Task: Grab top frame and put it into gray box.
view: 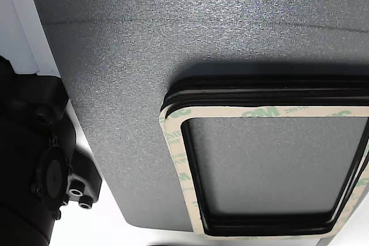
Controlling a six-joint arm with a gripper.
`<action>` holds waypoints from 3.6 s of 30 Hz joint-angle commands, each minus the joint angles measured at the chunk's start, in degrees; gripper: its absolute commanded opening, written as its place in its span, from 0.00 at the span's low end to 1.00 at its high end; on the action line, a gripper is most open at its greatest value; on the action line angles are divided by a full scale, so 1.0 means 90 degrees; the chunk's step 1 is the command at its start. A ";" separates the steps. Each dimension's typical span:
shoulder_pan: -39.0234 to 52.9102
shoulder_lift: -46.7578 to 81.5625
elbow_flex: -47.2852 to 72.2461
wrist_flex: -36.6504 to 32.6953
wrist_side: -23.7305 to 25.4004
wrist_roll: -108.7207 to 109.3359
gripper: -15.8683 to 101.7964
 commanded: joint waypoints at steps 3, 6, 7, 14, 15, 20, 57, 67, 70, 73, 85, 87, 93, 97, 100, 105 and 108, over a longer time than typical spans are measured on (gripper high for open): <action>-0.0098 0.0225 0.0029 -0.0156 0.0020 -0.0010 0.03; -0.0098 0.0234 0.0029 -0.0156 0.0020 -0.0010 0.03; -0.0098 0.0244 0.0049 -0.0156 0.0020 -0.0010 0.03; -0.0098 0.0273 0.0146 -0.0215 -0.0029 0.0020 0.03; -0.0098 0.0264 0.0127 -0.0205 -0.0039 0.0029 0.03; -0.0098 0.0264 0.0127 -0.0205 -0.0049 0.0039 0.03; -0.0088 0.0400 -0.0381 -0.0547 0.0498 -0.0371 0.98; -0.0146 0.0752 -0.1309 -0.0146 0.1787 -0.3184 0.98; -0.0264 0.1396 -0.0713 -0.0684 0.2441 -0.5010 0.98; -0.0488 0.2100 -0.0059 -0.1201 0.2705 -0.6660 0.98; -0.2373 0.5459 0.3613 -0.3662 0.1406 -1.1914 0.98; -0.2598 0.5928 0.4189 -0.3828 0.1182 -1.2139 0.98; -0.3037 0.7520 0.5879 -0.3926 0.0742 -1.2461 0.98; -0.3076 0.8564 0.6914 -0.3994 0.0752 -1.2422 0.98; -0.3066 0.9434 0.7666 -0.3965 0.0625 -1.2520 0.98; -0.3057 0.9863 0.7861 -0.3906 0.0889 -1.2354 0.98; -0.3057 0.9873 0.7861 -0.3926 0.0830 -1.2393 0.98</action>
